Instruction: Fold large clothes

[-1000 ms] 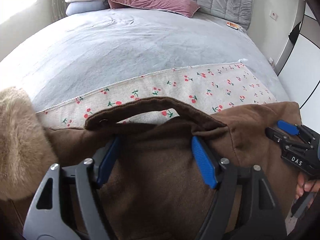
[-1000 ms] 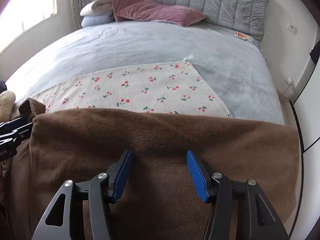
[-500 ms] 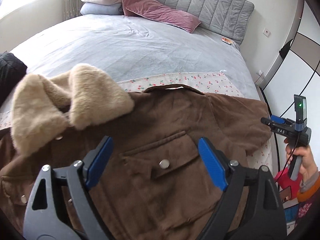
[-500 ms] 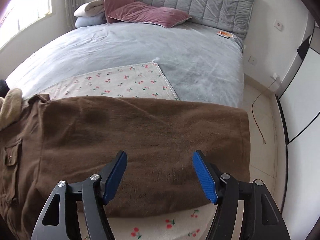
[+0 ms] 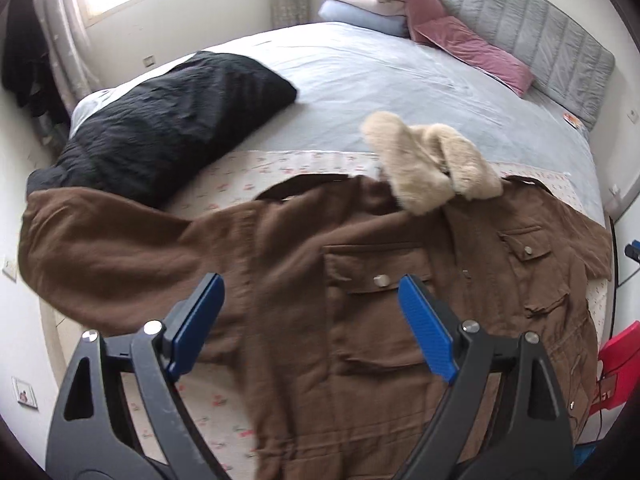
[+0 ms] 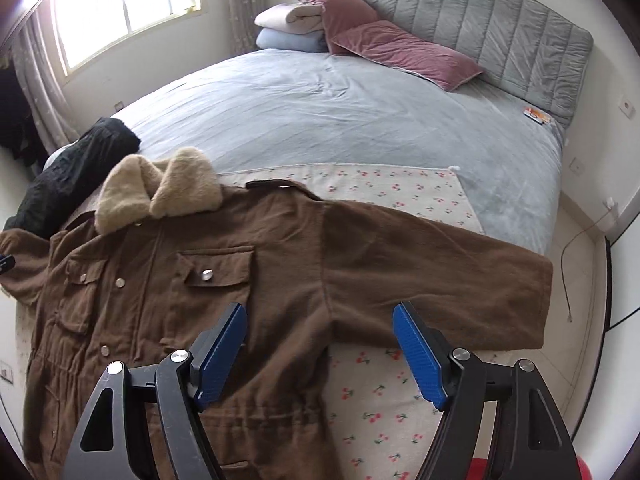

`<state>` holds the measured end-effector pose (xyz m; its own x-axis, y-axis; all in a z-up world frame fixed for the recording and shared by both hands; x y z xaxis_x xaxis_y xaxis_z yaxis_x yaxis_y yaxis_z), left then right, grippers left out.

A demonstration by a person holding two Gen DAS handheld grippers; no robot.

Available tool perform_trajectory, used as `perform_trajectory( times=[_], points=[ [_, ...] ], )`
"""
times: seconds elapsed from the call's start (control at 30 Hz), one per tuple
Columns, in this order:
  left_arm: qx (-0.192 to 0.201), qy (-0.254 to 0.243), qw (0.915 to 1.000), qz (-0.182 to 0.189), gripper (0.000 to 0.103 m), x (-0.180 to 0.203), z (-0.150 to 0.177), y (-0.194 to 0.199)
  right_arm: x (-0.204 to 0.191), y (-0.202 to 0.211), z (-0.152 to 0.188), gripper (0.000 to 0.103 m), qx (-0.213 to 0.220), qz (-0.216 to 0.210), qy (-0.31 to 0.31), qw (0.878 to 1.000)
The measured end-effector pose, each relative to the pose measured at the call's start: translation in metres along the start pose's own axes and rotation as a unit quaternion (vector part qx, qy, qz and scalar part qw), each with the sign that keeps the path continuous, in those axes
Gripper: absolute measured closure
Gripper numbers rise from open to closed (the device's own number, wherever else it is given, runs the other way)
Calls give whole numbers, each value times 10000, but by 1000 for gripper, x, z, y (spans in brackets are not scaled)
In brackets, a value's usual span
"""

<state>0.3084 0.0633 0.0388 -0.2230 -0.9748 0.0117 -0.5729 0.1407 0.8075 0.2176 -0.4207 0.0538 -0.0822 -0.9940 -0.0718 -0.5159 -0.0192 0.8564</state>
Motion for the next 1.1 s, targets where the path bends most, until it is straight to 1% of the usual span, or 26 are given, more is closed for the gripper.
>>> perform_trajectory(
  times=[0.1, 0.17, 0.2, 0.27, 0.33, 0.4, 0.43, 0.47, 0.53, 0.6, 0.63, 0.67, 0.7, 0.73, 0.8, 0.83, 0.87, 0.9, 0.93, 0.97, 1.0, 1.03, 1.07, 1.1],
  points=[
    [13, 205, 9981, -586, 14, -73, 9, 5, -43, -1, 1, 26, -77, -182, 335, 9992],
    [-8, 550, 9940, -943, 14, -127, 17, 4, -70, -2, 3, 26, -82, -258, 556, 9981],
    [-27, 826, 9914, -1013, 14, -156, 22, 3, -82, -3, 4, 26, -100, -285, 651, 9974],
    [-30, 1463, 9842, -1001, 14, -210, 33, -1, -104, -7, 7, 26, -157, -324, 842, 9958],
    [64, 2088, 9748, -782, 14, -259, 44, -6, -124, -13, 11, 26, -219, -325, 1017, 9940],
    [202, 2611, 9628, -658, 14, -299, 53, -14, -140, -20, 15, 26, -299, -295, 1146, 9925],
    [231, 2787, 9580, -640, 14, -316, 56, -19, -148, -24, 18, 26, -339, -281, 1197, 9918],
    [250, 2894, 9549, -613, 14, -325, 58, -24, -154, -28, 20, 26, -378, -266, 1225, 9914],
    [236, 3038, 9509, -540, 16, -341, 61, -39, -164, -37, 24, 26, -463, -245, 1251, 9908],
    [228, 3108, 9487, -525, 25, -351, 62, -51, -173, -47, 28, 26, -565, -233, 1241, 9904],
    [223, 3153, 9473, -521, 39, -355, 63, -56, -177, -52, 30, 26, -621, -231, 1225, 9903],
    [216, 3224, 9453, -444, 50, -358, 63, -60, -180, -57, 31, 26, -676, -229, 1202, 9902],
    [222, 3296, 9434, -281, 78, -359, 63, -62, -183, -61, 32, 26, -730, -237, 1187, 9900],
    [259, 3325, 9425, -203, 101, -360, 64, -61, -187, -65, 34, 26, -774, -239, 1179, 9897],
    [570, 3215, 9443, -405, 101, -356, 63, -46, -192, -71, 36, 26, -832, -254, 1192, 9890],
    [739, 3218, 9416, -662, 103, -355, 65, -34, -193, -73, 37, 26, -842, -260, 1201, 9888],
    [895, 3347, 9296, -1257, 103, -358, 73, -18, -195, -74, 37, 26, -844, -272, 1205, 9887],
    [980, 3492, 9143, -1804, 103, -361, 84, -4, -195, -76, 38, 26, -841, -292, 1199, 9888],
    [992, 3665, 8975, -2244, 103, -365, 96, 8, -195, -77, 39, 26, -838, -317, 1181, 9889],
    [991, 3767, 8895, -2389, 103, -370, 106, 14, -195, -79, 40, 26, -845, -347, 1156, 9891],
    [950, 3738, 8935, -2299, 103, -372, 110, 15, -195, -81, 41, 26, -867, -379, 1131, 9891],
    [928, 3636, 9046, -2024, 101, -372, 111, 12, -195, -85, 41, 26, -911, -414, 1113, 9887],
    [834, 3500, 9168, -1731, 93, -372, 108, 7, -197, -89, 42, 26, -955, -441, 1117, 9882],
    [722, 3394, 9261, -1478, 84, -372, 102, 1, -198, -92, 42, 26, -987, -454, 1115, 9878]
  ],
)
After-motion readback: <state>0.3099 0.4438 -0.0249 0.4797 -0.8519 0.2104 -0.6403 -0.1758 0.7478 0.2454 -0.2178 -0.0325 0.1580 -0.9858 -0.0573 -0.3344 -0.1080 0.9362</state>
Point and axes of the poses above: each gripper's, at about its wrist camera, not at the fingertips, and y roughly against the way its jaws point, x to its right, z to its underside, the point moved 3 cm from there along -y, roughly the way its jaws point, and after that the axes turned 1 degree about y, right-handed, at the moved point
